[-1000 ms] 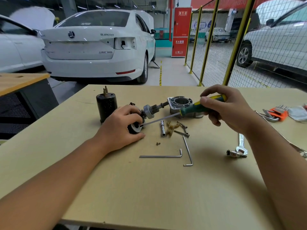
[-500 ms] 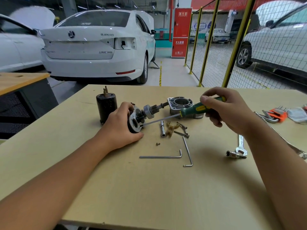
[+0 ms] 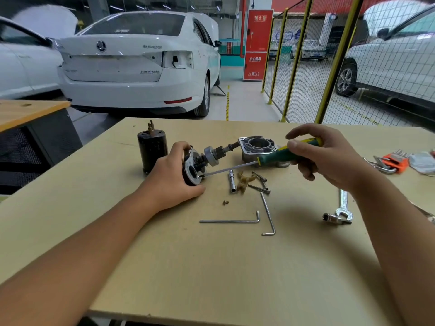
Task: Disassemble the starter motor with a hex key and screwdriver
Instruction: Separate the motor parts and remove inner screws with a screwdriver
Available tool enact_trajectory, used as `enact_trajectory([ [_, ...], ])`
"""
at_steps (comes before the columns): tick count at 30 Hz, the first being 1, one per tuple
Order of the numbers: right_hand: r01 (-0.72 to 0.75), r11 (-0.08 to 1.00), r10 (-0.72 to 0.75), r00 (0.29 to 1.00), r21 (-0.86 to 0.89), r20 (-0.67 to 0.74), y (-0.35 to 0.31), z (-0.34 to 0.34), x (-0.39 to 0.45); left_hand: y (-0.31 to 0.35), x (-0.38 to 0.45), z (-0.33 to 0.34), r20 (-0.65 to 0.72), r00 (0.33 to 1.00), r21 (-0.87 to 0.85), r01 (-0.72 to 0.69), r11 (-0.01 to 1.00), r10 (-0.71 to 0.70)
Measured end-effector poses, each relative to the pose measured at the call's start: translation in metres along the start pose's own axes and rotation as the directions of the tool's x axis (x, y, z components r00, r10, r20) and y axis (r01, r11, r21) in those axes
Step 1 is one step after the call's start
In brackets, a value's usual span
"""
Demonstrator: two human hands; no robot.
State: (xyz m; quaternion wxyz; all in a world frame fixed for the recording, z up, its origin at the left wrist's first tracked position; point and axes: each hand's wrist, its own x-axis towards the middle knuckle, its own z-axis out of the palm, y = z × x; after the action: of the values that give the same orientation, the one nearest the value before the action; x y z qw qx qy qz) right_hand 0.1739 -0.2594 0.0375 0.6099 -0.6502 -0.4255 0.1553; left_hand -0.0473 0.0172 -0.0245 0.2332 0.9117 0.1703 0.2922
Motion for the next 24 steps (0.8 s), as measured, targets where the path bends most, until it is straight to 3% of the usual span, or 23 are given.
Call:
enact_trajectory([
  [5,0.038,0.998,-0.041,0.998,0.060,0.051,-0.0020,-0.0025,-0.0015,0.0008,0.0003,-0.0001,-0.002,1.000,-0.021,-0.005,1.000,0.005],
  [12,-0.031,0.998,0.030,1.000,0.054,0.005,-0.0020,0.0036,-0.0015,0.0046,-0.0017,-0.0024,0.004,1.000,-0.050,-0.006,0.999,0.007],
  [24,0.007,0.998,-0.007,1.000,0.066,0.007,-0.0038,0.0040,-0.0039,0.0020,-0.0002,-0.0044,0.052,0.998,0.001,0.046,0.999,-0.046],
])
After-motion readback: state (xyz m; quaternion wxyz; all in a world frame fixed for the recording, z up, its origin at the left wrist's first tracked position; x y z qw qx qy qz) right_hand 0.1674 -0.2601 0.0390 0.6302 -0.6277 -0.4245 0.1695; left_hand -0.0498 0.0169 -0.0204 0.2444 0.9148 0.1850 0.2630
